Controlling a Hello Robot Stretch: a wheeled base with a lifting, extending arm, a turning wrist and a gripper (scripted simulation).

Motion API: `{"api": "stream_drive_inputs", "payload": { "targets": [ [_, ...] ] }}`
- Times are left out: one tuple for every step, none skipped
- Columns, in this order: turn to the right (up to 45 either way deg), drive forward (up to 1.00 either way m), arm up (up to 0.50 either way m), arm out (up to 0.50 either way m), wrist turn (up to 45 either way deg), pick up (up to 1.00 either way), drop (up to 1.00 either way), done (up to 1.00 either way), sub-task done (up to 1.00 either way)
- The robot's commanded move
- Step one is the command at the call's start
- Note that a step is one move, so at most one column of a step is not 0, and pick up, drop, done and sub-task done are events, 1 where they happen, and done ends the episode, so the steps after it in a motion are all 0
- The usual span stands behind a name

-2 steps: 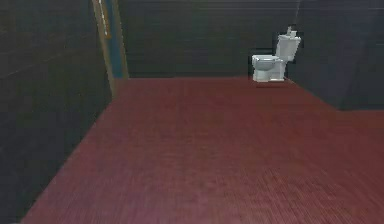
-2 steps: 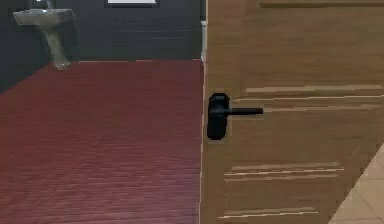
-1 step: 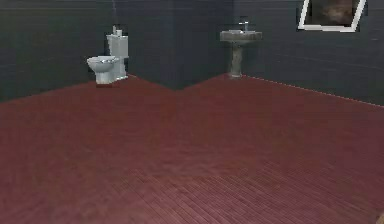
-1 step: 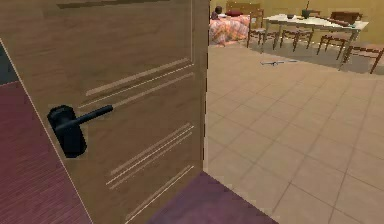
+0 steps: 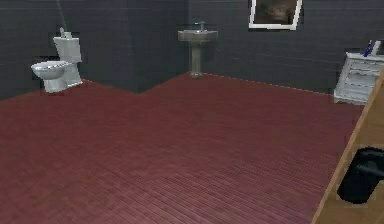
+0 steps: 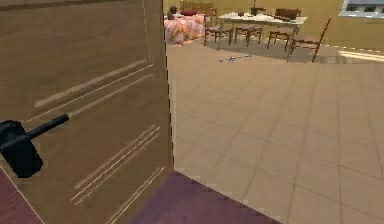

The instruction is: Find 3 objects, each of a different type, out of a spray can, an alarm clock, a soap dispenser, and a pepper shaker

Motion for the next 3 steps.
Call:
{"api": "stream_drive_inputs", "payload": {
  "targets": [
    [0.0,0.25,0.0,0.0,0.0,0.0,0.0,0.0,0.0],
    [-33.0,0.0,0.0,0.0,0.0,0.0,0.0,0.0,0.0],
    [0.0,1.0,0.0,0.0,0.0,0.0,0.0,0.0,0.0]
  ]
}}
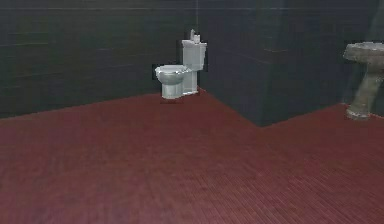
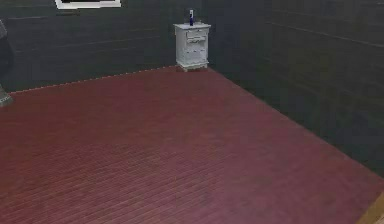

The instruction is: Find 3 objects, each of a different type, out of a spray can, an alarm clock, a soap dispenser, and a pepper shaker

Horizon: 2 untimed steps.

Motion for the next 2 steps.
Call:
{"api": "stream_drive_inputs", "payload": {
  "targets": [
    [0.0,1.0,0.0,0.0,0.0,0.0,0.0,0.0,0.0],
    [0.0,1.0,0.0,0.0,0.0,0.0,0.0,0.0,0.0]
  ]
}}
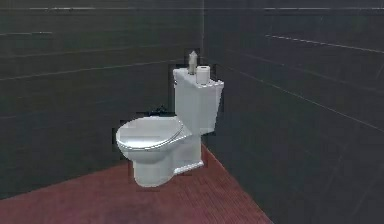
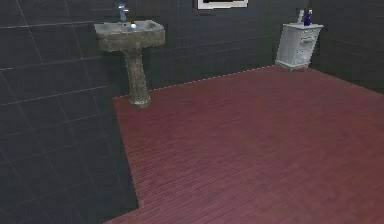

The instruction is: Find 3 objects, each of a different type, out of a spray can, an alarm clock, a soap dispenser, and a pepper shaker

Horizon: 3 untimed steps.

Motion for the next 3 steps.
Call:
{"api": "stream_drive_inputs", "payload": {
  "targets": [
    [-3.0,0.0,0.0,0.0,0.0,0.0,0.0,0.0,0.0],
    [0.0,0.8,0.0,0.0,0.0,0.0,0.0,0.0,0.0],
    [0.0,0.0,0.0,0.0,0.0,0.0,0.0,1.0,0.0]
  ]
}}
